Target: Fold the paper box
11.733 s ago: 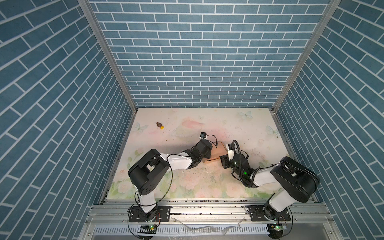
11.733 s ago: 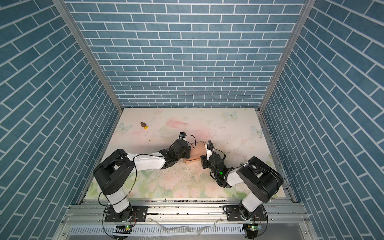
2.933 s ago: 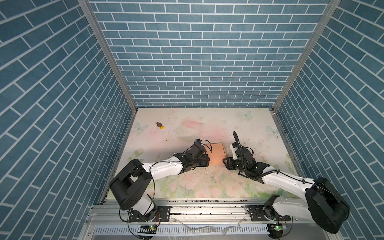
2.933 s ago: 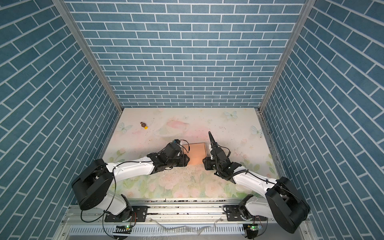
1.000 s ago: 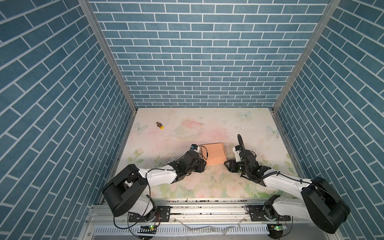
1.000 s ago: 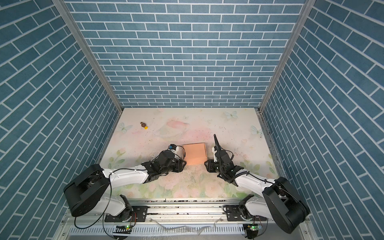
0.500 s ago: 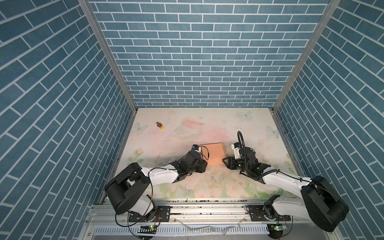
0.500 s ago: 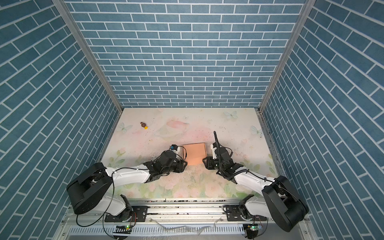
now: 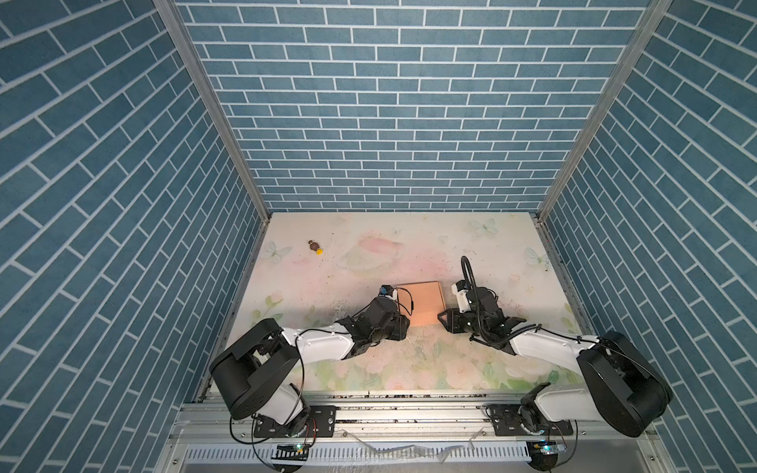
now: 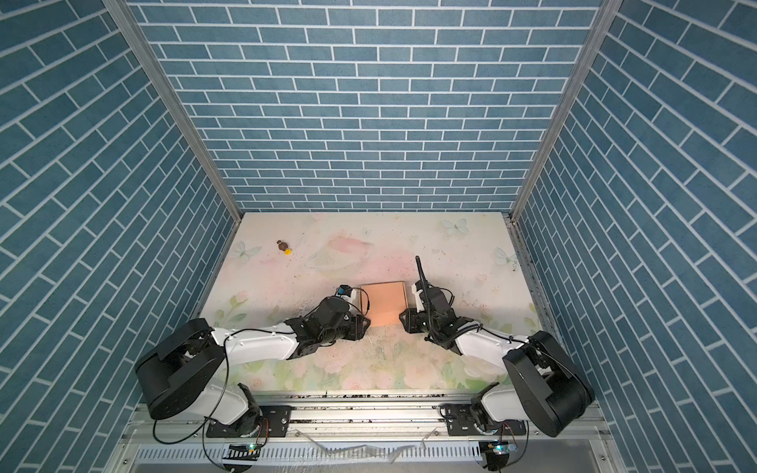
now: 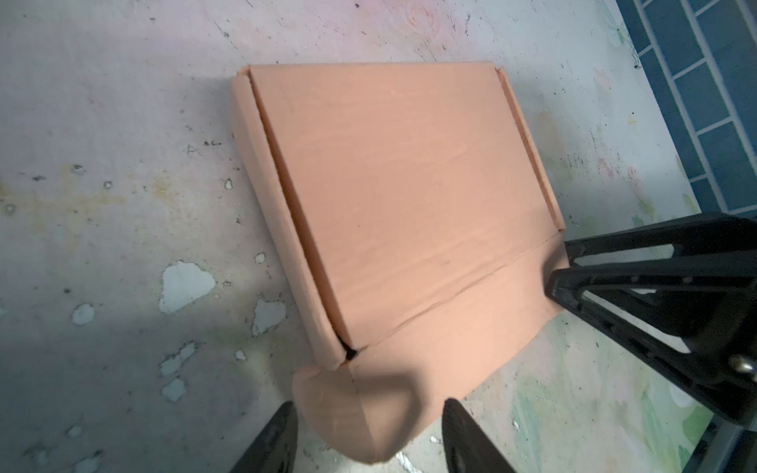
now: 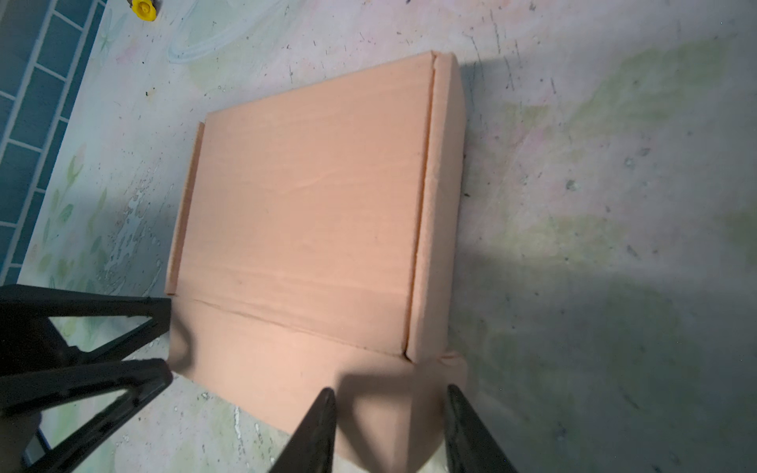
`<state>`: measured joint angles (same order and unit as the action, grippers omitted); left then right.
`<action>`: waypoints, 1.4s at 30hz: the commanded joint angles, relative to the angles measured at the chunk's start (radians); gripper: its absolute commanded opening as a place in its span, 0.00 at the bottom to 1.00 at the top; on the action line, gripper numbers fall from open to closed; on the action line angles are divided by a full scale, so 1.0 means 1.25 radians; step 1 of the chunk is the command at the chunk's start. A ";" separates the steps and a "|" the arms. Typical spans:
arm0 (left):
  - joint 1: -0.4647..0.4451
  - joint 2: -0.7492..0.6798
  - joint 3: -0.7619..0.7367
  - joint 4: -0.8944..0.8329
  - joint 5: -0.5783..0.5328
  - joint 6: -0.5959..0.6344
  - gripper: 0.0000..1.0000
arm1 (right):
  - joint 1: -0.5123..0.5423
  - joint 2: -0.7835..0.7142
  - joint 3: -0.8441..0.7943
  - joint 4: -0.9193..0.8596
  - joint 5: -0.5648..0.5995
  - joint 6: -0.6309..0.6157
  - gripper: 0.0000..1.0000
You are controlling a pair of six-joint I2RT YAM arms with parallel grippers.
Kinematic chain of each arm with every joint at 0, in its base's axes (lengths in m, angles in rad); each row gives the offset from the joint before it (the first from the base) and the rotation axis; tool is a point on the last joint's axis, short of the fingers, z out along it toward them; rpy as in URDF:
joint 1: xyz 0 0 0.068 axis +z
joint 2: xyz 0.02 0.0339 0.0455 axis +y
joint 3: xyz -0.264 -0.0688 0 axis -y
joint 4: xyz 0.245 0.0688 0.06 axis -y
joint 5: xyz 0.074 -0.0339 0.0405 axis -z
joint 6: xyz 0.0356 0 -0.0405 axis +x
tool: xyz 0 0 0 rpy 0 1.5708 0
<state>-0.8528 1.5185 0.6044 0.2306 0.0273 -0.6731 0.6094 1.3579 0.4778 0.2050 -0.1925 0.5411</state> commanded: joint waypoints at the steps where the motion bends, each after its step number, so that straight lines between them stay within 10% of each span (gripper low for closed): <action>1: -0.009 0.025 0.025 0.001 -0.002 0.003 0.58 | -0.003 0.005 0.018 0.016 -0.013 -0.025 0.44; 42: -0.040 0.054 0.066 -0.021 -0.018 0.005 0.58 | -0.003 -0.033 0.007 -0.007 0.021 0.010 0.41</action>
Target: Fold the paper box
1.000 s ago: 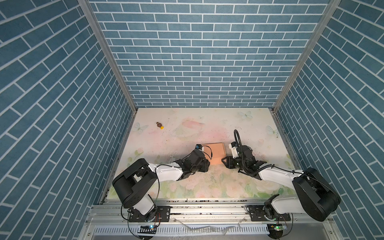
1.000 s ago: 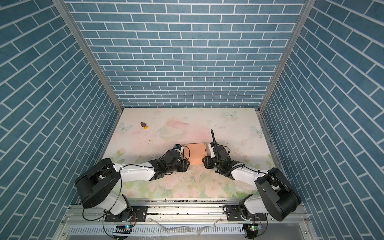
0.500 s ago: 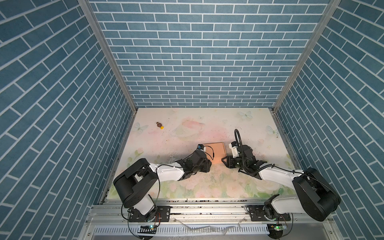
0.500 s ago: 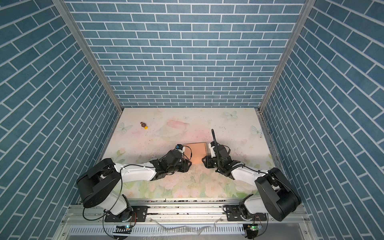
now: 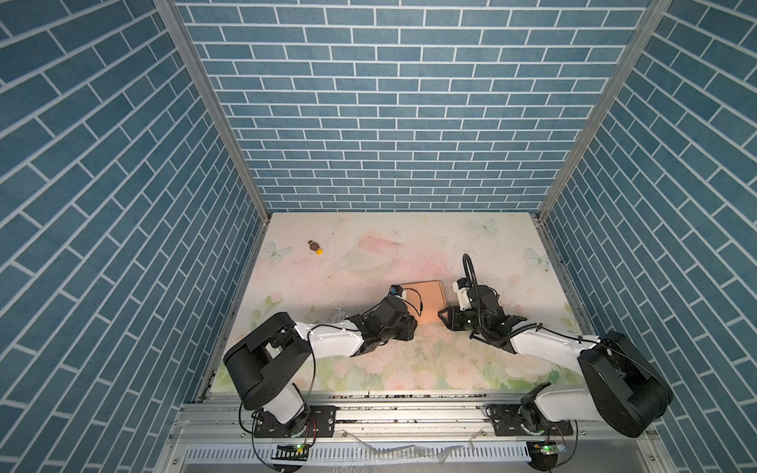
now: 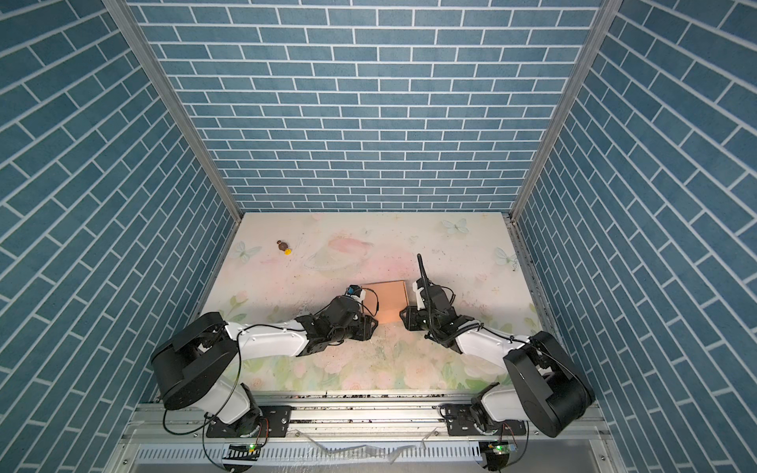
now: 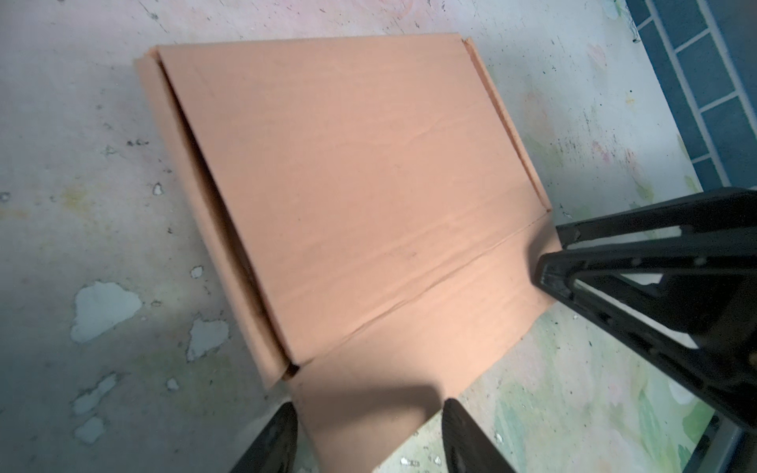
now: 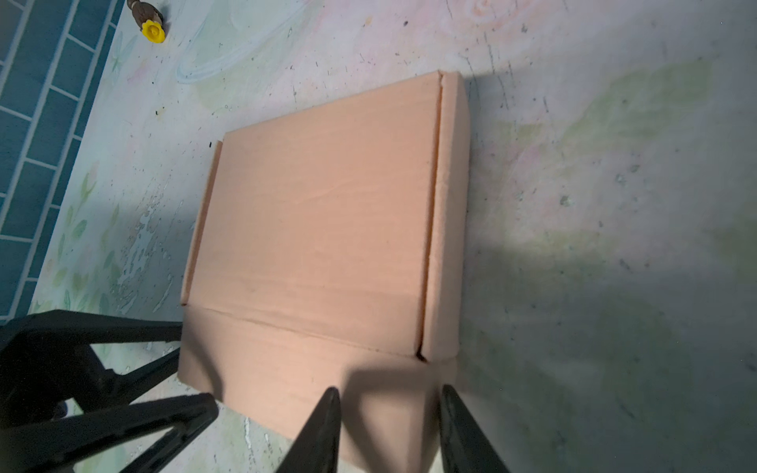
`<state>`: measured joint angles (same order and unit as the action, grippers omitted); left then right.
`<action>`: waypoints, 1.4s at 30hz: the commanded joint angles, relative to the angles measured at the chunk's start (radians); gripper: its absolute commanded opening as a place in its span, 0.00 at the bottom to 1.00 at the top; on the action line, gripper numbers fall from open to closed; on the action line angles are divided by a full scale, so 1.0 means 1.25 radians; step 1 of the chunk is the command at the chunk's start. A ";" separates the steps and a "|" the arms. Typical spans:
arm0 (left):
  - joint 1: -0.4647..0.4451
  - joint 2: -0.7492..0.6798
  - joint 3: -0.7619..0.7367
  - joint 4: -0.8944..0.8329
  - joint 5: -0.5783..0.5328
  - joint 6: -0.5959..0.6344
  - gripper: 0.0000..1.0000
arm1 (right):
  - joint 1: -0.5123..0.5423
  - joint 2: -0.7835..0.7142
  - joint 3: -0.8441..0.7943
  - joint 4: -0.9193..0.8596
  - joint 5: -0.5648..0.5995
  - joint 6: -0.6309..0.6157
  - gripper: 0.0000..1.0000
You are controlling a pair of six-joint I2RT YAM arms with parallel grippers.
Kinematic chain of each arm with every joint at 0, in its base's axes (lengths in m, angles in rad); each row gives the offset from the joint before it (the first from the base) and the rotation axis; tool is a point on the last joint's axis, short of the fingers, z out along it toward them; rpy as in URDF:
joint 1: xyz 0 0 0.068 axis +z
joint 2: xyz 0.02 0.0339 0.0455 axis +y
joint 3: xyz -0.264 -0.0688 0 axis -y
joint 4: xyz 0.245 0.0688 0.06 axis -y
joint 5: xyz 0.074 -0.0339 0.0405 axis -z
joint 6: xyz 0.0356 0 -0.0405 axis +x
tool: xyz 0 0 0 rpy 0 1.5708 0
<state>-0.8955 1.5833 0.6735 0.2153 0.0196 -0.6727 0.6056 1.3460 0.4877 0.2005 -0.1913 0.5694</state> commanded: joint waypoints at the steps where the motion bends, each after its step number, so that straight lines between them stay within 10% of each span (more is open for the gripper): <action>1: -0.006 0.001 0.011 -0.009 -0.012 0.005 0.58 | 0.000 -0.027 -0.004 -0.001 0.021 -0.012 0.41; 42: -0.005 0.000 -0.014 -0.010 -0.028 0.005 0.58 | -0.002 0.026 -0.049 0.078 0.031 0.004 0.22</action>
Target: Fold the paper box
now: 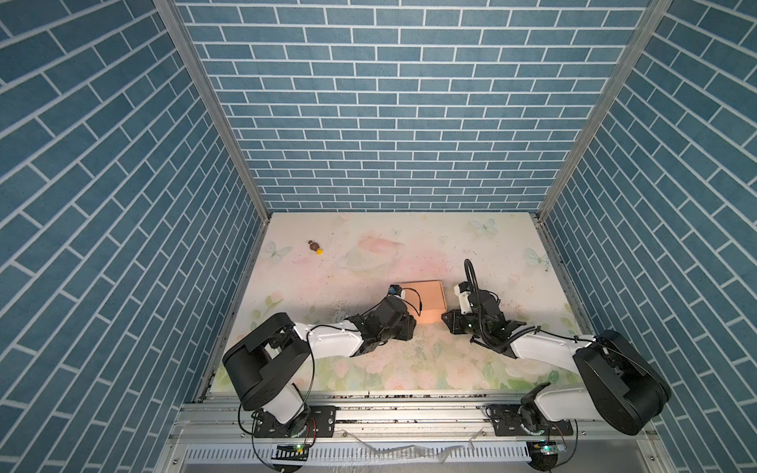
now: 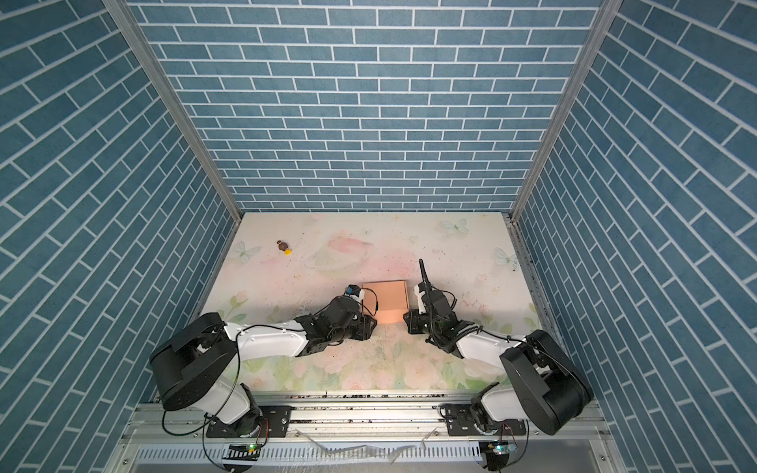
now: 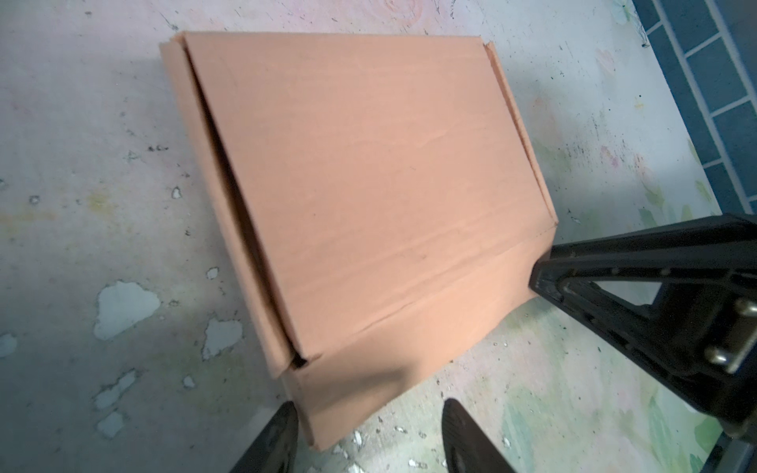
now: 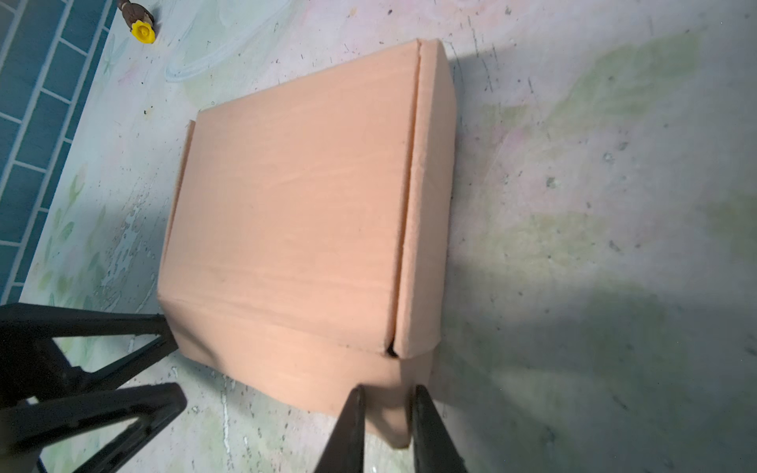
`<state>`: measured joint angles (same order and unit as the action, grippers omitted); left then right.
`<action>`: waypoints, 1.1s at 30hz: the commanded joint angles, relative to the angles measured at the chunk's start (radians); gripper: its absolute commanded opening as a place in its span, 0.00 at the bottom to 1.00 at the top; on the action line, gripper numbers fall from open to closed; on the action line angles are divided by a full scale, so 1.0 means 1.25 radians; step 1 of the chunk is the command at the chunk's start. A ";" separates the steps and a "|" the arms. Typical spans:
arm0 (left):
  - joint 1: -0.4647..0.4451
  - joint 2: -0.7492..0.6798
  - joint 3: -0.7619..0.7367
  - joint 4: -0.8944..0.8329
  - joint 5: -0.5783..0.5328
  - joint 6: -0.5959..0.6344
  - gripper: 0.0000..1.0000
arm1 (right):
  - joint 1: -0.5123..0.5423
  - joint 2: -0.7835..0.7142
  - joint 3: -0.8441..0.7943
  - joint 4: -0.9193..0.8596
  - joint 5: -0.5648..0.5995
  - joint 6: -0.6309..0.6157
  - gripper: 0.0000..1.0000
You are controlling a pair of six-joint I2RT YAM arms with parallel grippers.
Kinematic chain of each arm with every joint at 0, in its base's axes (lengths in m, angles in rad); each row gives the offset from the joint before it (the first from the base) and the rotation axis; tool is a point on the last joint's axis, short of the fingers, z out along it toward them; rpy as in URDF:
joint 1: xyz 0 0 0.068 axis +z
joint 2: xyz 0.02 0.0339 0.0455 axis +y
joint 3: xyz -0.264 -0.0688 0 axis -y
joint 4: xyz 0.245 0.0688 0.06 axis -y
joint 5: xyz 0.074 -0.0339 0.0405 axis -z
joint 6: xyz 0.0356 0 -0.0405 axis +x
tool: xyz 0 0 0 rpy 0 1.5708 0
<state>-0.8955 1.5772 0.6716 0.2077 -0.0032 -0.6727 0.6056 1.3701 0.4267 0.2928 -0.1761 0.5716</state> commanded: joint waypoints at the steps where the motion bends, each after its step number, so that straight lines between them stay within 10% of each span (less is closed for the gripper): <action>1: -0.004 0.004 -0.013 -0.007 -0.010 0.005 0.58 | -0.002 0.004 0.000 0.003 0.020 0.002 0.23; 33: 0.092 -0.163 -0.021 -0.126 -0.021 0.052 0.58 | -0.013 0.101 0.112 -0.053 0.066 -0.041 0.23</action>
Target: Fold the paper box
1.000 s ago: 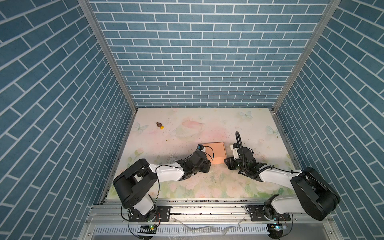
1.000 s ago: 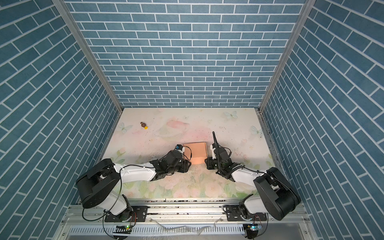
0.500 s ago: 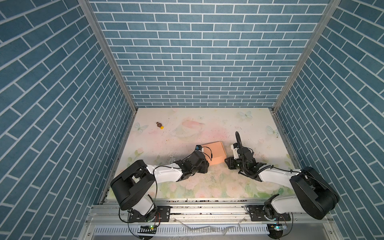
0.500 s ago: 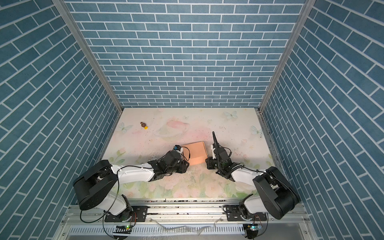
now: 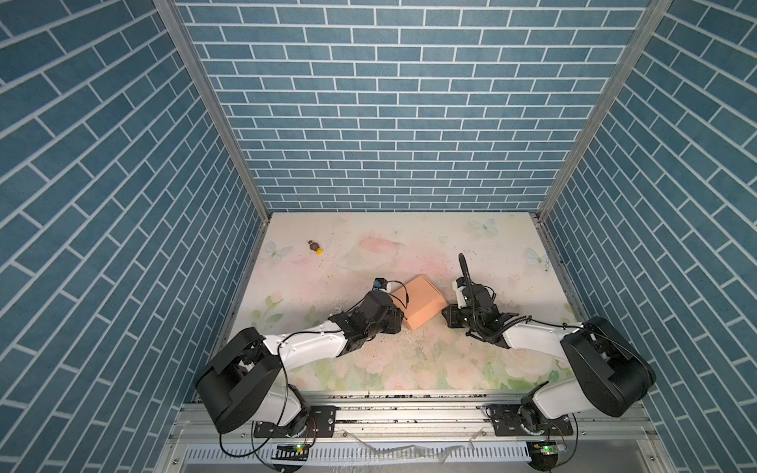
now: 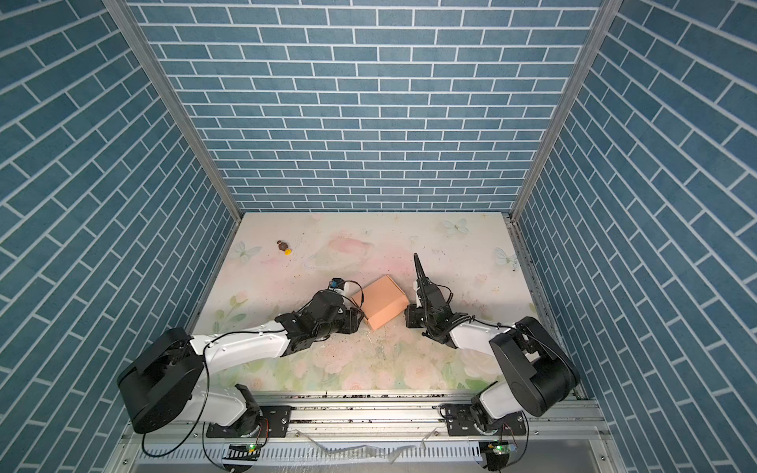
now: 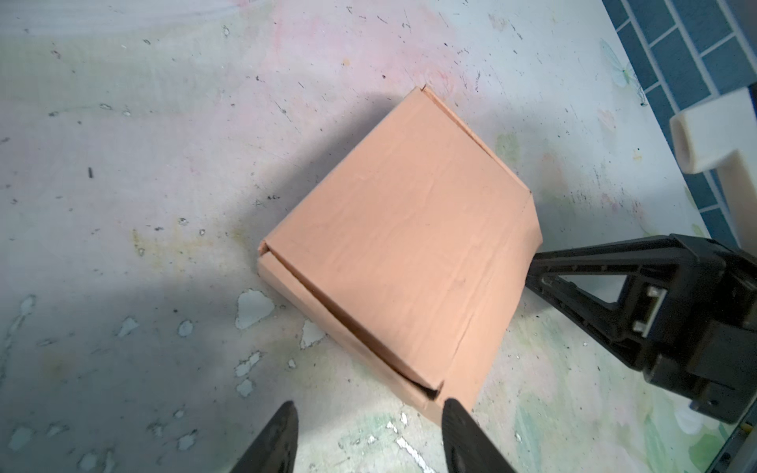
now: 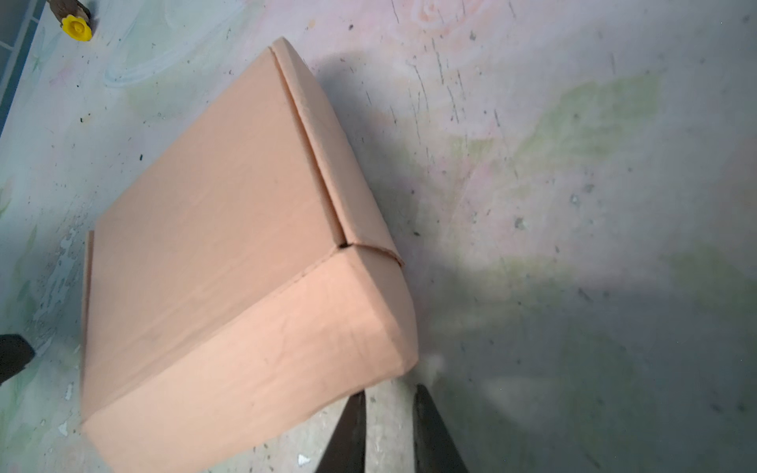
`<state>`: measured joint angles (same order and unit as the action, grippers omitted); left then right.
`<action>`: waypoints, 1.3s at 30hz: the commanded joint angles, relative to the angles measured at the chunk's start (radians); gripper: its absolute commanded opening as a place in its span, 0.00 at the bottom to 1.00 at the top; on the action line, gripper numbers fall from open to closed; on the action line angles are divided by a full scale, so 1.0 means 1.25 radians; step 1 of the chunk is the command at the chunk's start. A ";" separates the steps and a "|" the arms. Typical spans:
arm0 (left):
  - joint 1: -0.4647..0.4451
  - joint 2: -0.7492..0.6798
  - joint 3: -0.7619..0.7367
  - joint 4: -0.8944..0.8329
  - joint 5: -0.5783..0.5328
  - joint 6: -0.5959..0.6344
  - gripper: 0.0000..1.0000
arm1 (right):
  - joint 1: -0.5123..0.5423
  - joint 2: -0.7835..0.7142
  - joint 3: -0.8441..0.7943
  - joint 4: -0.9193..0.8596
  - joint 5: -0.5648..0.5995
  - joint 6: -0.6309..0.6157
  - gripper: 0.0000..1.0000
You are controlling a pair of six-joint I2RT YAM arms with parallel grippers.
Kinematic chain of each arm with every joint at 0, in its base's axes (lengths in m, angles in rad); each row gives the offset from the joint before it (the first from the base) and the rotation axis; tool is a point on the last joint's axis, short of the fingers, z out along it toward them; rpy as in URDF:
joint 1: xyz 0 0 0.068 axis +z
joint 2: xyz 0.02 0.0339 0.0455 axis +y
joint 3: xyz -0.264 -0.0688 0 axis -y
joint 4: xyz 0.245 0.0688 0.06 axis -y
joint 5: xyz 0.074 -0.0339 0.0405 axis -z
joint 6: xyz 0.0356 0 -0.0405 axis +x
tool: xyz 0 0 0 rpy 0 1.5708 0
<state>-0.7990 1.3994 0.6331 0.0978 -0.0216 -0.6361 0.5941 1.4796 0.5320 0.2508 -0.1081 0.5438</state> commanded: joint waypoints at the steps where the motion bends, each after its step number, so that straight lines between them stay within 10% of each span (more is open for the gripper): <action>1: 0.021 -0.025 0.014 -0.042 -0.006 0.027 0.59 | -0.004 0.018 0.032 -0.023 0.012 -0.019 0.23; 39: 0.164 0.290 0.332 -0.243 0.051 0.164 0.59 | -0.004 -0.193 0.023 -0.262 0.106 0.039 0.23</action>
<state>-0.5980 1.7458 1.0256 -0.1604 -0.0002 -0.4591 0.5896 1.2678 0.5507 -0.0437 -0.0032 0.5716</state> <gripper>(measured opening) 0.594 0.224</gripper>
